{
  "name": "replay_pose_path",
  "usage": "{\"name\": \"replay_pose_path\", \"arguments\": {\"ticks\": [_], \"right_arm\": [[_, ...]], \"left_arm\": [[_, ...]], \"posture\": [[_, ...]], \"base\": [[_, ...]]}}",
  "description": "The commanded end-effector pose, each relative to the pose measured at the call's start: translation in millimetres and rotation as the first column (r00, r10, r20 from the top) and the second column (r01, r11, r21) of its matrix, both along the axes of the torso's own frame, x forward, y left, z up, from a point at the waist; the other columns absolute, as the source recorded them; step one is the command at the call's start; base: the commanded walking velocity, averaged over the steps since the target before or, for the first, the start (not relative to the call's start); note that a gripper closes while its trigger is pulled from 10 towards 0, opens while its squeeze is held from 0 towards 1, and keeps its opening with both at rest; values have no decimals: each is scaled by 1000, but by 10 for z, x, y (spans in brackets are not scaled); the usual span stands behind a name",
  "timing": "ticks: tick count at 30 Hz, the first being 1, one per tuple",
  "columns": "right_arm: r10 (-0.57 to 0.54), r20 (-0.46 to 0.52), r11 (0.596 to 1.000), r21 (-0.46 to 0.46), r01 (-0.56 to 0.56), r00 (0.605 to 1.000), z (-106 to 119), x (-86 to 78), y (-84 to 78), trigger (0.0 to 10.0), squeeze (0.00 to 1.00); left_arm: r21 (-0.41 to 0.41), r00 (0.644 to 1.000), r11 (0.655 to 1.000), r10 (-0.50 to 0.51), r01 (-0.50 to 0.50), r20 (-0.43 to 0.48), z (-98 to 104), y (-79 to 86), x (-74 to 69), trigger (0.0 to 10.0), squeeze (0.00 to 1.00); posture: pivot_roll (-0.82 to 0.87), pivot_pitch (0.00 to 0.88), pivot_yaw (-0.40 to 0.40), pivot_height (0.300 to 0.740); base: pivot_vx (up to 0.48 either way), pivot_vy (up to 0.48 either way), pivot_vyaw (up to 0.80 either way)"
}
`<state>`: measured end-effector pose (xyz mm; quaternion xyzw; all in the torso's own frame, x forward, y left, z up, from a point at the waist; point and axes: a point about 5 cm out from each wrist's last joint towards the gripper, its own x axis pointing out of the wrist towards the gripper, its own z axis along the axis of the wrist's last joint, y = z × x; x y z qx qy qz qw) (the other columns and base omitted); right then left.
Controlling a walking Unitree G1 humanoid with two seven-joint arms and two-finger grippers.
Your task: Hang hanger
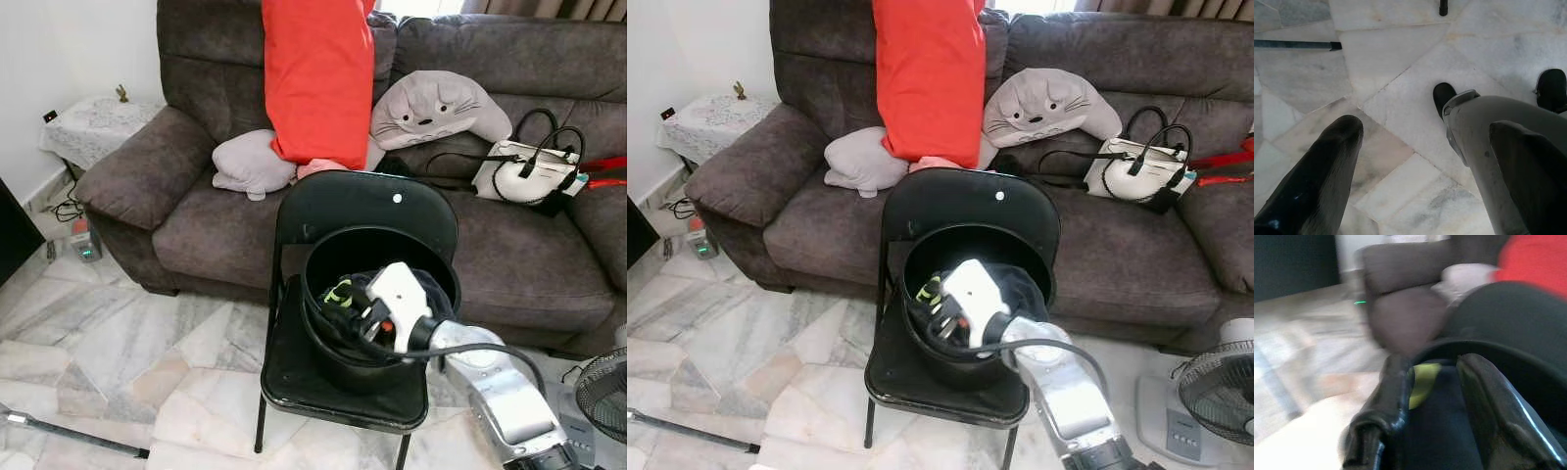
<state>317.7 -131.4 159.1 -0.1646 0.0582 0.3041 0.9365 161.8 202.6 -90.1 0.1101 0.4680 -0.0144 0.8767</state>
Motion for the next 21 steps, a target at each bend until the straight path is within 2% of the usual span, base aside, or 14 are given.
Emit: {"name": "replay_pose_path", "arguments": {"ticks": [1,3,4,5,8,9,10,12,13,17,19,20,21], "right_arm": [[-167,102,985,-36,171,981,120,9,-244,10000,0],[-177,173,961,-183,208,969,108,-108,-366,10000,0],[-175,175,958,-196,208,969,101,-123,-375,10000,0],[-174,167,958,-201,206,970,78,-167,-389,10000,1000],[-174,145,952,-227,204,974,10,-243,-416,10000,1000],[-173,130,922,-328,207,976,-119,-311,-466,10000,1000],[-177,126,902,-375,212,976,-187,-333,-500,10000,1000],[-203,134,869,-432,241,970,-284,-358,-561,10000,1000],[-214,147,840,-477,259,966,-350,-373,-603,10000,1000],[-193,154,807,-537,246,969,-461,-394,-622,10000,1000],[-170,145,796,-563,222,975,-524,-413,-615,10000,698],[-170,145,796,-563,222,975,-524,-413,-615,10000,698],[-173,140,788,-574,222,975,-562,-427,-622,10000,0]], "left_arm": [[-2,998,1000,-6,6,-59,-71,-84,-128,10000,0],[-4,998,1000,-13,13,-63,-84,-133,-145,10000,0],[-5,998,1000,-14,14,-63,-85,-138,-146,10000,0],[-6,998,1000,-16,16,-65,-90,-156,-151,10000,0],[-8,997,1000,-21,20,-68,-95,-191,-152,10000,0],[-13,997,1000,-28,27,-67,-97,-243,-142,10000,0],[-14,997,999,-30,29,-66,-97,-267,-133,10000,0],[-16,997,999,-32,31,-66,-96,-302,-121,10000,0],[-18,997,999,-33,32,-66,-97,-330,-118,10000,0],[-23,997,999,-36,34,-68,-105,-389,-126,10000,0],[-17,998,999,-33,32,-59,-103,-418,-121,10000,0],[-17,998,999,-33,32,-59,-103,-418,-121,10000,0],[-22,1000,1000,9,-9,-20,-78,-437,-66,10000,0]], "posture": [[-87,104,7,740],[-89,103,7,740],[-95,102,8,740],[-95,100,8,740],[-98,96,8,740],[-98,96,8,740],[-99,88,7,740],[-95,83,8,740],[-95,83,8,740],[-96,75,10,740],[-95,74,9,740],[-95,74,9,740],[-94,74,7,740]], "base": [[0,0,0],[0,0,0],[0,0,0],[0,0,0],[0,0,0],[0,0,0],[0,0,0],[0,0,0],[0,0,0],[0,0,0],[0,0,0],[0,0,0],[0,0,0]]}}
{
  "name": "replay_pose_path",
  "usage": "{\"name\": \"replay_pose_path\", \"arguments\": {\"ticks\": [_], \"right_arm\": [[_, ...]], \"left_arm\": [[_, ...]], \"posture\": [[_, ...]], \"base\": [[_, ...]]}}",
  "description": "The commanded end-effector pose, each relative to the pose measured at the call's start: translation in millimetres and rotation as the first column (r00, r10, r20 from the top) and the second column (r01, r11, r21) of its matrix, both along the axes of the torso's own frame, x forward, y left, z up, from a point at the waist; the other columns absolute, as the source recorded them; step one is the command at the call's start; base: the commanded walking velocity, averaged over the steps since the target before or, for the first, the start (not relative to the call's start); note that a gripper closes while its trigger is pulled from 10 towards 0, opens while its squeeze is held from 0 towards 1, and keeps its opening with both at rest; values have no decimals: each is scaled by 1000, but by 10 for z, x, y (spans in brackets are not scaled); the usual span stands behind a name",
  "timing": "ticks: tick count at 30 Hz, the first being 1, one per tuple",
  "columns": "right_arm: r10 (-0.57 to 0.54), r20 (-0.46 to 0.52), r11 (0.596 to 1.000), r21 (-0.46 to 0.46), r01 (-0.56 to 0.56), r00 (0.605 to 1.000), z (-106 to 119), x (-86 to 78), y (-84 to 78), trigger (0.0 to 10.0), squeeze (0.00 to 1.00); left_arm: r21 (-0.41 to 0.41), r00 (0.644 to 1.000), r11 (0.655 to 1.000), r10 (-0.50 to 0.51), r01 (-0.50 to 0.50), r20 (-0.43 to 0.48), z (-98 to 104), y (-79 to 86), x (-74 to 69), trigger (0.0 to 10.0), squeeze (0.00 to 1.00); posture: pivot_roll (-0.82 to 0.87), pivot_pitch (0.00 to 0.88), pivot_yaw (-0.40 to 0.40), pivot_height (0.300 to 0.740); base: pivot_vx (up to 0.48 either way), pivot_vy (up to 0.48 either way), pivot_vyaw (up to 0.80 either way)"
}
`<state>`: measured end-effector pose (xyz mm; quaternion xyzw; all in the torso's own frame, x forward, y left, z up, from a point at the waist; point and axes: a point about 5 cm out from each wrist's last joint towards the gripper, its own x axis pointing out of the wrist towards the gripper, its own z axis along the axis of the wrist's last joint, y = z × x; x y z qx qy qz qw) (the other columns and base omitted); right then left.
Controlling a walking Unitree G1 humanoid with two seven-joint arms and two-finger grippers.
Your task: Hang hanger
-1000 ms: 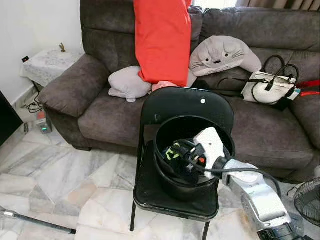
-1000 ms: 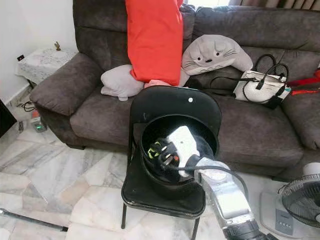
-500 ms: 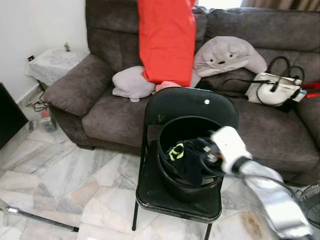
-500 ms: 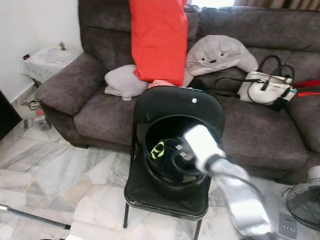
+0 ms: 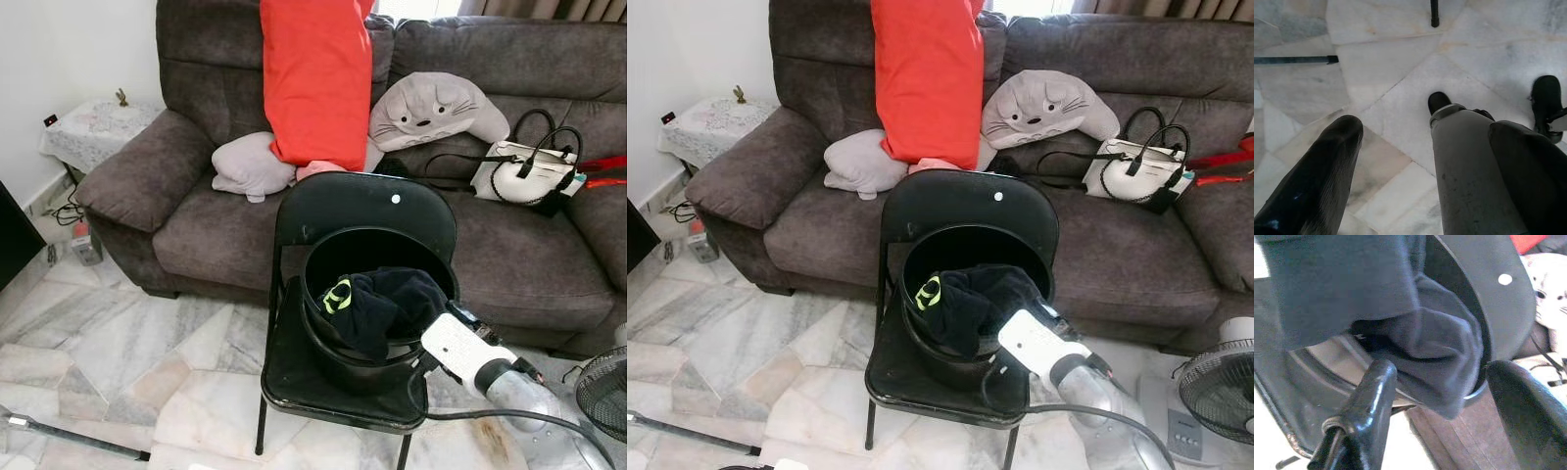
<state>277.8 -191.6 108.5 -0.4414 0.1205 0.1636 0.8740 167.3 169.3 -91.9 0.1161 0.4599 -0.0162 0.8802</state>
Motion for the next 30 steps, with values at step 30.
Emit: {"name": "replay_pose_path", "arguments": {"ticks": [30], "right_arm": [[29,55,998,-64,-25,998,-28,-39,-20,10000,0]], "left_arm": [[-48,894,994,-68,100,443,597,438,685,10000,0]], "posture": [[-97,100,5,740]], "base": [[0,0,0]]}}
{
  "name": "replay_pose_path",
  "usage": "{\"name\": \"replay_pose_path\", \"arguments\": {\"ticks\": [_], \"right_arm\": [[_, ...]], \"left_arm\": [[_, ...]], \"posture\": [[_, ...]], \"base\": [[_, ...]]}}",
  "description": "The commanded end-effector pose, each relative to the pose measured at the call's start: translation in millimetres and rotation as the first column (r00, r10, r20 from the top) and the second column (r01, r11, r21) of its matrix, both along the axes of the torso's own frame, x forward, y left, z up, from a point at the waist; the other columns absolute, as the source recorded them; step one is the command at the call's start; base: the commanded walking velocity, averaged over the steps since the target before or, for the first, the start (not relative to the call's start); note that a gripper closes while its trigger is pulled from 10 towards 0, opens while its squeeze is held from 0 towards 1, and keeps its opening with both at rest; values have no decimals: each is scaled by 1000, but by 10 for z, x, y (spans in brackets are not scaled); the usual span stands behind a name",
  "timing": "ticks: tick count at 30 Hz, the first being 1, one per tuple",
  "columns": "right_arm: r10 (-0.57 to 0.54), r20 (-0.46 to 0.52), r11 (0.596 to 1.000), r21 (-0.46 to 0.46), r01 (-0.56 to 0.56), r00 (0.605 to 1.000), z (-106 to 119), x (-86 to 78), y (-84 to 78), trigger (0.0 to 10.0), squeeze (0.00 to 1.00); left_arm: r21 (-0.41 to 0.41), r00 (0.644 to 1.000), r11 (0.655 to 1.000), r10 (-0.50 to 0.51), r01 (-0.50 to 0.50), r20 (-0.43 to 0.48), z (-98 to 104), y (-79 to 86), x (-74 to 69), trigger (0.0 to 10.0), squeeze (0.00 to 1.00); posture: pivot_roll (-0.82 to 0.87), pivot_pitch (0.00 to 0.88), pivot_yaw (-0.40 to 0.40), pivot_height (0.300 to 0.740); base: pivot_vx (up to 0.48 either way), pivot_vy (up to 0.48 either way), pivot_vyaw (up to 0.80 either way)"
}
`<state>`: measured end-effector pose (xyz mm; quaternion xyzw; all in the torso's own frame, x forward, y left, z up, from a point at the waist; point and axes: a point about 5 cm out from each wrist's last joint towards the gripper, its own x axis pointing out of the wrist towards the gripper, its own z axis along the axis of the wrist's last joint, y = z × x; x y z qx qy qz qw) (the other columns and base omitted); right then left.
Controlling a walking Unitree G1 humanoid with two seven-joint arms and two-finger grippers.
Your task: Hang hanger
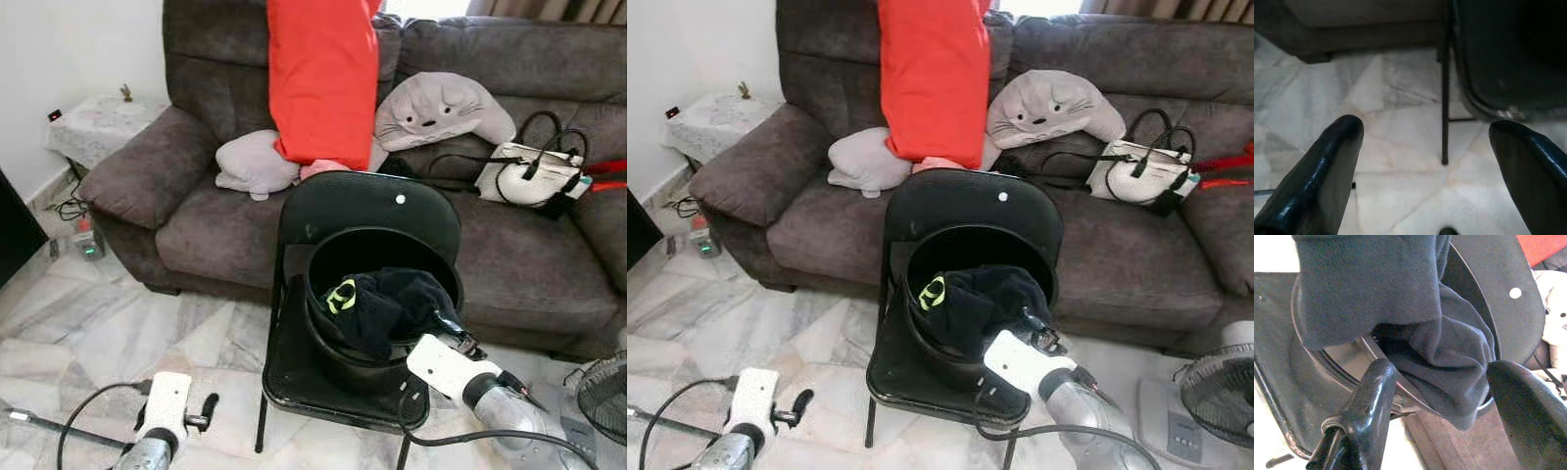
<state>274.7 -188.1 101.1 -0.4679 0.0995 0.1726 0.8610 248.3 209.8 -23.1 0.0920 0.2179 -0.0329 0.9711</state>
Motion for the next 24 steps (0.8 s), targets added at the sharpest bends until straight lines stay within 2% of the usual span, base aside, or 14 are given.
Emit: {"name": "replay_pose_path", "arguments": {"ticks": [1,6,10,14,15,24], "right_arm": [[-21,28,1000,-23,22,999,51,-10,-67,10000,0],[-37,41,996,-74,40,998,30,-21,-111,10000,0],[-12,50,986,-164,21,999,4,8,-143,10000,0],[-11,45,980,-198,19,999,-21,32,-175,10000,0],[0,38,971,-240,9,999,-53,74,-204,10000,0],[7,64,961,-275,11,998,-87,219,-212,10000,0]], "left_arm": [[30,998,999,-26,28,-61,-111,43,-161,10000,0],[16,996,1000,7,-6,-85,-195,50,-300,10000,0],[9,995,1000,5,-4,-101,-240,1,-359,10000,0],[5,994,1000,9,-9,-111,-250,8,-368,10000,0],[0,994,1000,12,-12,-112,-250,3,-364,10000,0],[-3,995,1000,15,-15,-104,-234,-3,-345,10000,0]], "posture": [[-97,100,5,740],[-98,104,3,740],[-98,105,2,740],[-99,104,3,740],[-99,104,3,740],[-91,105,8,740]], "base": [[0,0,0],[0,0,0],[0,0,0],[0,0,0],[0,0,0],[0,0,0]]}}
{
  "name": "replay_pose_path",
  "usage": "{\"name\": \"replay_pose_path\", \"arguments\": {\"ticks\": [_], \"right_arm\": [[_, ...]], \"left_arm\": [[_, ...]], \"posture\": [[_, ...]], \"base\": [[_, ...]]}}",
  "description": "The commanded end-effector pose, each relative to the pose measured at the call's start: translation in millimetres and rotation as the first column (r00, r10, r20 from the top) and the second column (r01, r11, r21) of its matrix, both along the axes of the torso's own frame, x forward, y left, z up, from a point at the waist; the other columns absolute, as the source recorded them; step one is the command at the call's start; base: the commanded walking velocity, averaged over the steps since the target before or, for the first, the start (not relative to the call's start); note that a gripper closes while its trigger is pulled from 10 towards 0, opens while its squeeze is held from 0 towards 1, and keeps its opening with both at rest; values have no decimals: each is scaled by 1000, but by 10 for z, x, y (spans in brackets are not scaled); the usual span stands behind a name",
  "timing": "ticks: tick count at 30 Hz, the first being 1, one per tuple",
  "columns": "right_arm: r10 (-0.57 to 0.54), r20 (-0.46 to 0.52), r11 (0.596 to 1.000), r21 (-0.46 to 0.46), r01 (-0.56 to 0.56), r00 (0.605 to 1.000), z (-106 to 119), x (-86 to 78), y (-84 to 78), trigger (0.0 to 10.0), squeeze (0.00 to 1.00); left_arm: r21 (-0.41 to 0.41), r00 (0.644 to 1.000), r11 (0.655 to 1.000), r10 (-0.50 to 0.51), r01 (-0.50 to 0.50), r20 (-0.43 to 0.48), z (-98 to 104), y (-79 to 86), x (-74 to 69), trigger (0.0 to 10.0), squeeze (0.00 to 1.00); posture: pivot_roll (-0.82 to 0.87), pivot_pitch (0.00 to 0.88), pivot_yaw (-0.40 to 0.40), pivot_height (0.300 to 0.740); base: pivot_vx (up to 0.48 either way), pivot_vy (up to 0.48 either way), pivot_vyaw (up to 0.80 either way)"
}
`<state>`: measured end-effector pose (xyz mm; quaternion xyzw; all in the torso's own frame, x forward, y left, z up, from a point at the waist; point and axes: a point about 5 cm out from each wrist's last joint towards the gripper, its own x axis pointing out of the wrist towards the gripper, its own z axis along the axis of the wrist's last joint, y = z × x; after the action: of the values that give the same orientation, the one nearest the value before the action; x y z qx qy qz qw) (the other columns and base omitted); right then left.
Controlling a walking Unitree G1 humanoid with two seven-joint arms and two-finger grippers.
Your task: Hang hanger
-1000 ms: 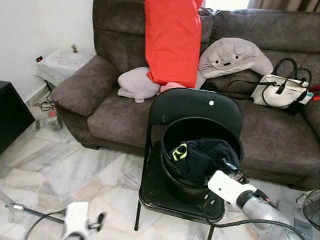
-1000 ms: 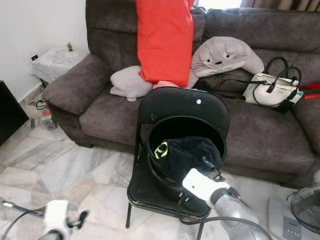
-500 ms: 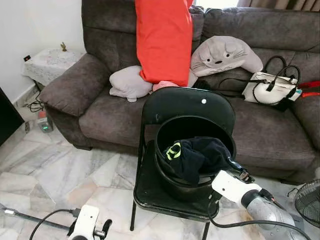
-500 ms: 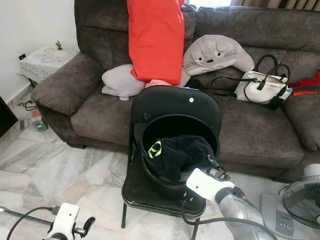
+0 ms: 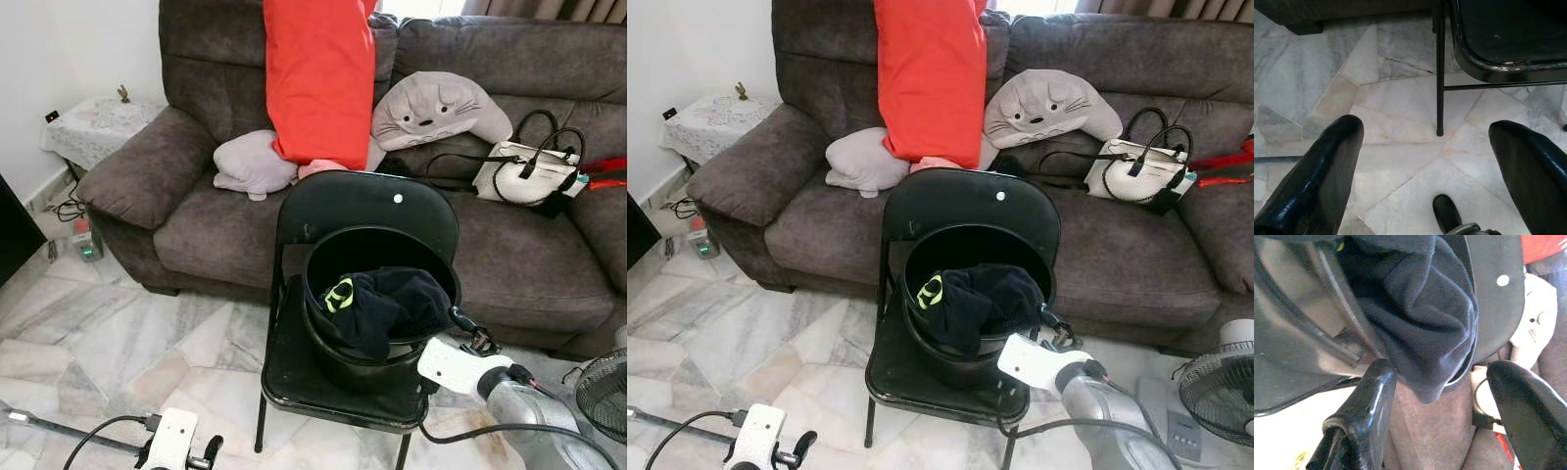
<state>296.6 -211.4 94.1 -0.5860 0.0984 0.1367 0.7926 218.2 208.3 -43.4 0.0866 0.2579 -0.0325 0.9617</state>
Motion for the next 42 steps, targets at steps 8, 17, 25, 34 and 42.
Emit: {"name": "replay_pose_path", "arguments": {"ticks": [8,17,25,34,42], "right_arm": [[67,42,996,50,-69,997,50,139,133,10000,0],[130,-25,989,80,-128,991,-49,125,239,10000,0],[184,-46,982,48,-182,982,-121,155,309,10000,0],[301,25,949,86,-302,953,33,223,546,10000,0],[342,74,934,78,-348,937,131,252,626,10000,0]], "left_arm": [[13,996,999,30,-29,-80,-86,118,-112,10000,0],[18,992,999,39,-37,-121,-125,150,-155,10000,0],[19,990,999,42,-40,-131,-133,149,-153,10000,0],[24,989,999,49,-46,-143,-138,165,-155,10000,0],[25,988,998,53,-50,-146,-141,174,-158,10000,0]], "posture": [[-84,109,11,740],[-83,109,13,740],[-81,109,14,740],[-78,109,14,740],[-76,109,13,740]], "base": [[0,0,0],[0,0,0],[0,0,0],[0,0,0],[0,0,0]]}}
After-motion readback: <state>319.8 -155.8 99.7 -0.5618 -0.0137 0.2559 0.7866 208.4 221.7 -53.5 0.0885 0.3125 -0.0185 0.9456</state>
